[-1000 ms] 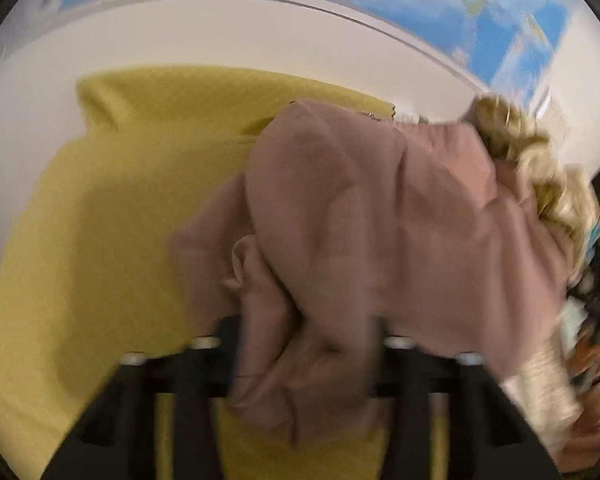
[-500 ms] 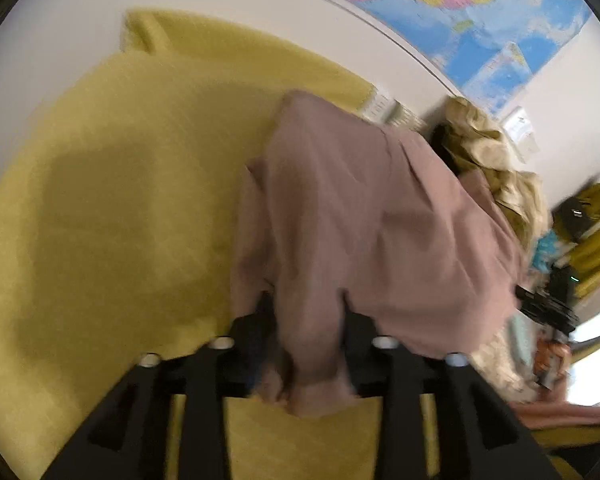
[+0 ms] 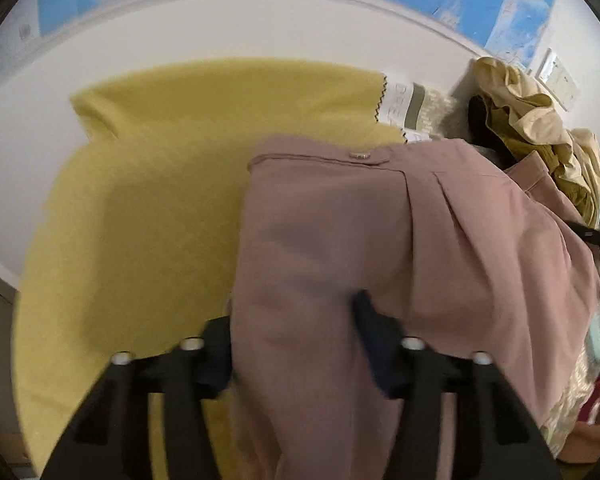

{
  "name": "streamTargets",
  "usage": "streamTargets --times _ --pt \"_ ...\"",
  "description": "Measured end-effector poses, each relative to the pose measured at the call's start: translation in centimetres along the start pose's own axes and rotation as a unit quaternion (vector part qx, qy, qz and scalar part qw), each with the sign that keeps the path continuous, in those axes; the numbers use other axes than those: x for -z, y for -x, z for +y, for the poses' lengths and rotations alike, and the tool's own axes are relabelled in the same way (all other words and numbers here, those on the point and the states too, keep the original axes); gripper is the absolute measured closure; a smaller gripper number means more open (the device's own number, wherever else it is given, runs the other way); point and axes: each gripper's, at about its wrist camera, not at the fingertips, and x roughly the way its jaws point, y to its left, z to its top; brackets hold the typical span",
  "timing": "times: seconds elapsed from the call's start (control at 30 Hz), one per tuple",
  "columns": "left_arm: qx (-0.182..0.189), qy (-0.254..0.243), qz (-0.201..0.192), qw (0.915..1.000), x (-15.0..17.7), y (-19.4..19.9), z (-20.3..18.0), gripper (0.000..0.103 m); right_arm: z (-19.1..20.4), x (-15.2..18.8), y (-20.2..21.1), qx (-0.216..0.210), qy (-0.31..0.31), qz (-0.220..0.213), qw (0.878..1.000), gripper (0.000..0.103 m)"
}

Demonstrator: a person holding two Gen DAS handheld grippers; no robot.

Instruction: Fold large clothes

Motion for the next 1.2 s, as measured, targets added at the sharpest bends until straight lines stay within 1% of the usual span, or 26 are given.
streamTargets --times 0.03,0.1,0.13,0.2,0.23,0.27,0.3,0.33,0.37,0.4,0.5,0.53,0.6,0.63,0.67,0.7,0.73,0.77,0.83,0.87,0.93,0.97,1.0,1.1,1.17,1.2 --pt "0.002 0.010 -0.003 0.9999 -0.1 -0.1 0.6 0.067 -1.0 0.0 0.3 -0.012 -0.019 -0.009 1.000 0.101" --pt "0.015 0.029 -0.013 0.9994 -0.2 0.3 1.4 0.073 -4.0 0.3 1.2 -0.049 -0.084 -0.030 0.995 0.101" --pt "0.020 0.038 -0.019 0.9989 -0.3 0.4 1.6 0.073 -5.0 0.7 1.3 -0.058 -0.103 -0.029 0.993 0.101" --pt "0.023 0.056 -0.025 0.9979 -0.3 0.7 2.3 0.073 -6.3 1.9 0.7 -0.053 -0.123 -0.001 0.991 0.090" --pt "0.019 0.057 -0.025 0.9979 -0.3 0.8 2.3 0.066 -6.5 2.6 0.3 -0.040 -0.119 0.019 0.992 0.075" --pt "0.010 0.058 -0.026 0.9979 -0.2 1.0 2.3 0.056 -6.5 3.1 0.7 -0.022 -0.117 0.016 0.993 0.071" --pt "0.006 0.057 -0.032 0.9978 -0.2 1.4 2.2 0.053 -6.3 3.4 1.7 -0.015 -0.112 0.000 0.994 0.068" --pt "0.009 0.055 -0.042 0.9975 -0.1 1.9 1.9 0.049 -6.1 3.6 2.7 -0.013 -0.104 -0.013 0.994 0.058" --pt "0.011 0.052 -0.050 0.9974 -0.2 2.5 1.9 0.039 -5.6 3.5 3.9 -0.007 -0.095 -0.033 0.995 0.049" --pt "0.007 0.050 -0.057 0.9971 -0.3 3.0 1.8 0.034 -4.7 3.4 5.1 0.003 -0.078 -0.057 0.995 0.049" --pt "-0.018 0.019 -0.085 0.9960 -1.0 4.3 0.6 0.028 -1.4 2.5 6.1 0.015 -0.010 -0.077 0.997 0.046" --pt "-0.027 0.014 -0.086 0.9959 -1.4 4.2 0.3 0.026 0.0 2.1 5.8 0.026 0.019 -0.075 0.997 0.043" --pt "-0.041 0.010 -0.076 0.9962 -2.2 3.3 -0.1 0.026 1.9 1.3 3.8 0.028 0.057 -0.056 0.996 0.043" --pt "-0.041 0.010 -0.070 0.9966 -2.4 2.8 -0.2 0.026 2.0 0.8 2.9 0.027 0.057 -0.046 0.997 0.043" --pt "-0.044 0.012 -0.062 0.9970 -2.6 2.1 -0.2 0.029 1.8 0.4 1.5 0.022 0.048 -0.029 0.998 0.047" --pt "-0.048 0.012 -0.051 0.9975 -2.8 1.2 -0.2 0.034 1.4 0.1 0.1 0.014 0.039 -0.014 0.999 0.049" --pt "-0.055 0.014 -0.040 0.9976 -2.7 0.4 0.0 0.044 1.4 -0.3 -0.9 0.017 0.035 -0.007 0.999 0.051" --pt "-0.054 0.018 -0.032 0.9979 -2.7 0.0 0.3 0.046 1.1 -0.7 -2.2 0.026 0.029 0.003 0.999 0.051" --pt "-0.044 0.036 -0.026 0.9981 -2.4 -0.7 1.2 0.045 -0.1 -1.0 -4.0 0.021 0.000 0.028 0.999 0.051" --pt "-0.042 0.045 -0.023 0.9979 -2.2 -0.8 1.6 0.044 -0.4 -1.1 -4.3 0.025 -0.009 0.031 0.999 0.053" --pt "-0.034 0.063 -0.033 0.9969 -1.7 0.1 2.1 0.040 0.0 -0.9 -3.6 0.024 -0.007 0.020 0.999 0.051" --pt "-0.031 0.065 -0.040 0.9966 -1.5 0.7 2.2 0.040 0.4 -0.5 -2.4 0.024 0.001 0.008 1.000 0.046" --pt "-0.030 0.067 -0.049 0.9961 -1.1 1.6 2.2 0.040 0.9 -0.4 -1.8 0.023 0.008 0.001 1.000 0.045" --pt "-0.037 0.055 -0.074 0.9950 0.3 4.2 1.8 0.039 3.2 0.9 1.6 0.006 0.041 -0.028 0.999 0.041" --pt "-0.028 0.048 -0.087 0.9946 1.4 5.6 1.4 0.034 4.8 2.4 3.4 -0.005 0.066 -0.033 0.997 0.039" --pt "-0.027 0.044 -0.092 0.9944 2.0 6.1 1.2 0.034 5.5 3.1 3.8 -0.009 0.075 -0.031 0.997 0.039"
